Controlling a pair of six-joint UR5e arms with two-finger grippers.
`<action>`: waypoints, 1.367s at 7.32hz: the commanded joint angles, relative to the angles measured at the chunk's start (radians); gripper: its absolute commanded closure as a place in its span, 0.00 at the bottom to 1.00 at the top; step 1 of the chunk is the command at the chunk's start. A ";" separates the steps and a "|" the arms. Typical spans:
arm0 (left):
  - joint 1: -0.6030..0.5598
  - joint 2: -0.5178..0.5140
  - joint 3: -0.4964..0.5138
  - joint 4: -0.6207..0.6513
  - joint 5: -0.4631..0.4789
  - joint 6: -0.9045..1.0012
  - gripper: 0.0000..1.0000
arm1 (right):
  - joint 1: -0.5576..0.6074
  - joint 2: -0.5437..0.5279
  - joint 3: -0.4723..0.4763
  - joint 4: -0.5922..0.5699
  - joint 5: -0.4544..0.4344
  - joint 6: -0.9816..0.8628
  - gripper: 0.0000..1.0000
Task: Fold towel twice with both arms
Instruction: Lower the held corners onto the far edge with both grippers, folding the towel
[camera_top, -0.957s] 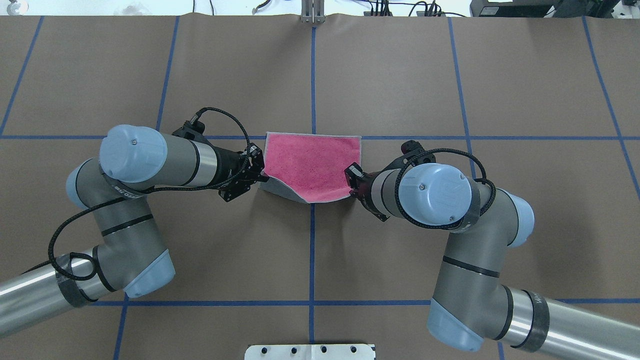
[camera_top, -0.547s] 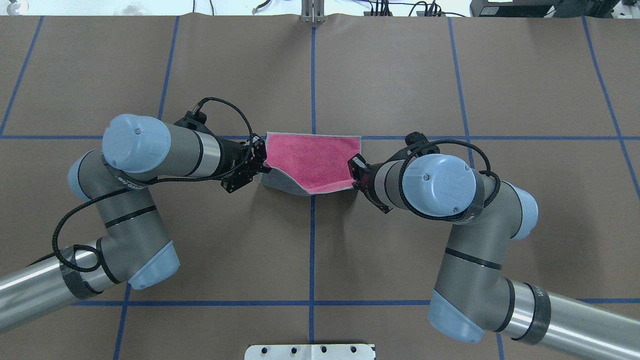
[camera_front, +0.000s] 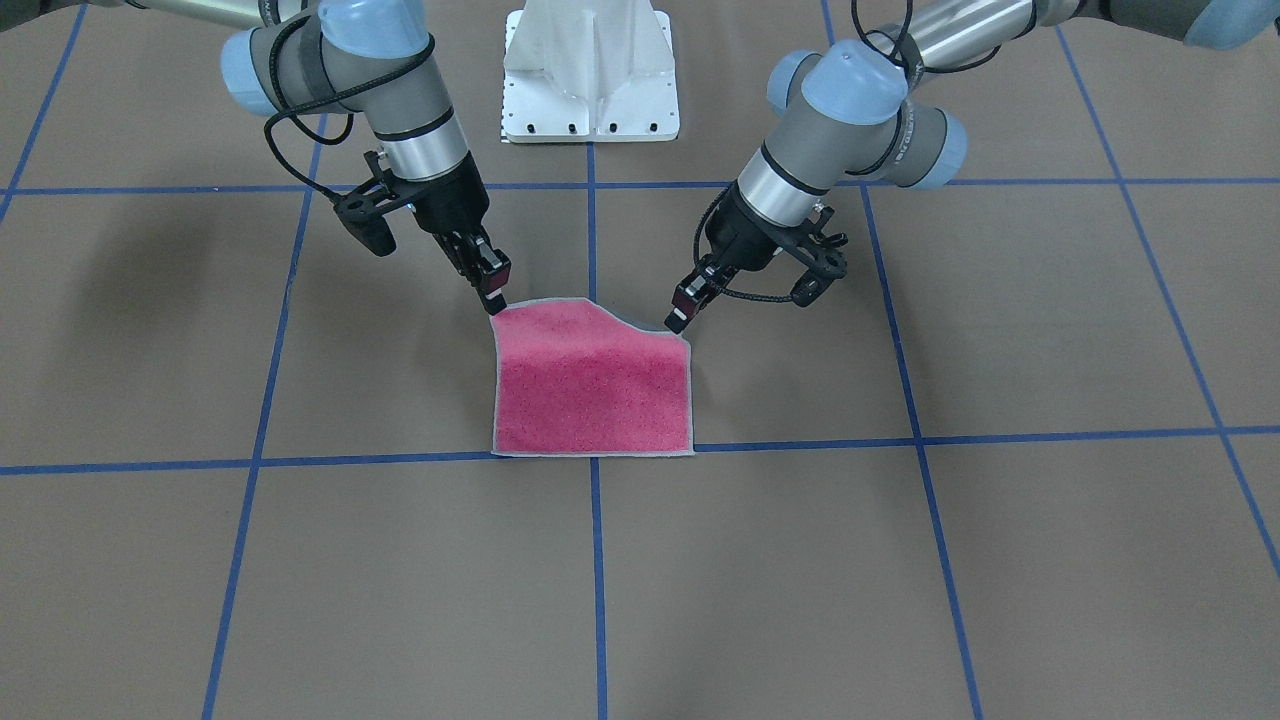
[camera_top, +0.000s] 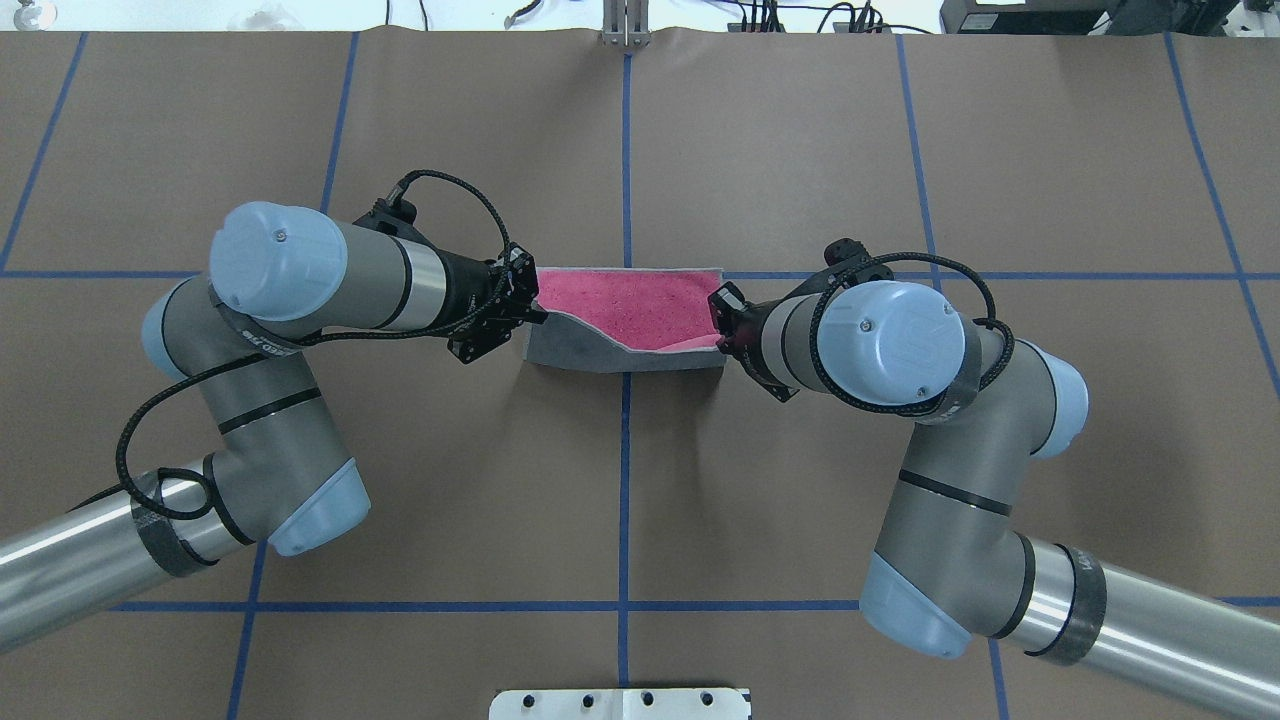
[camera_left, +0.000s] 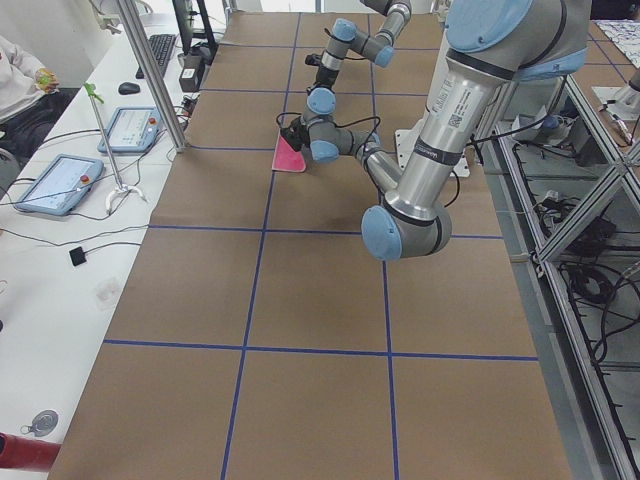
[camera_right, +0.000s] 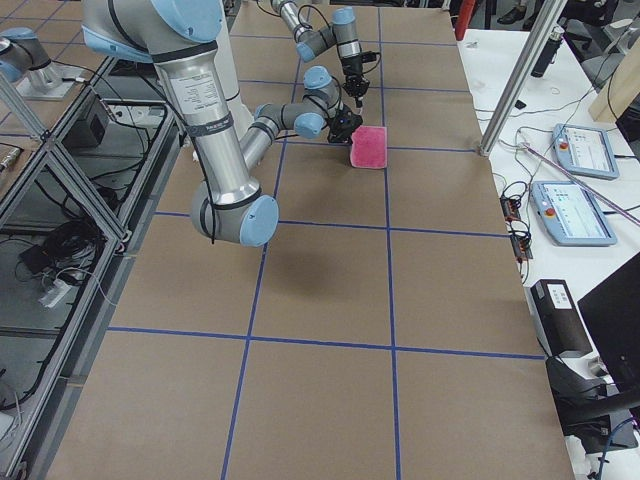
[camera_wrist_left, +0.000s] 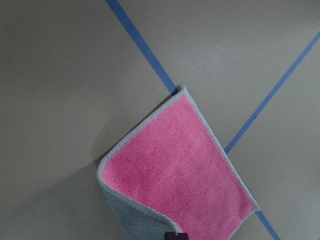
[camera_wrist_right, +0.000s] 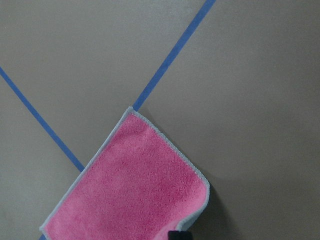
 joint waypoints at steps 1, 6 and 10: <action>-0.009 -0.018 0.036 0.000 0.002 0.005 1.00 | 0.016 0.030 -0.040 0.001 0.000 -0.003 1.00; -0.015 -0.032 0.081 -0.002 0.007 0.029 1.00 | 0.036 0.050 -0.112 0.007 0.002 -0.023 1.00; -0.015 -0.063 0.128 -0.003 0.008 0.031 1.00 | 0.036 0.050 -0.120 0.009 0.002 -0.023 1.00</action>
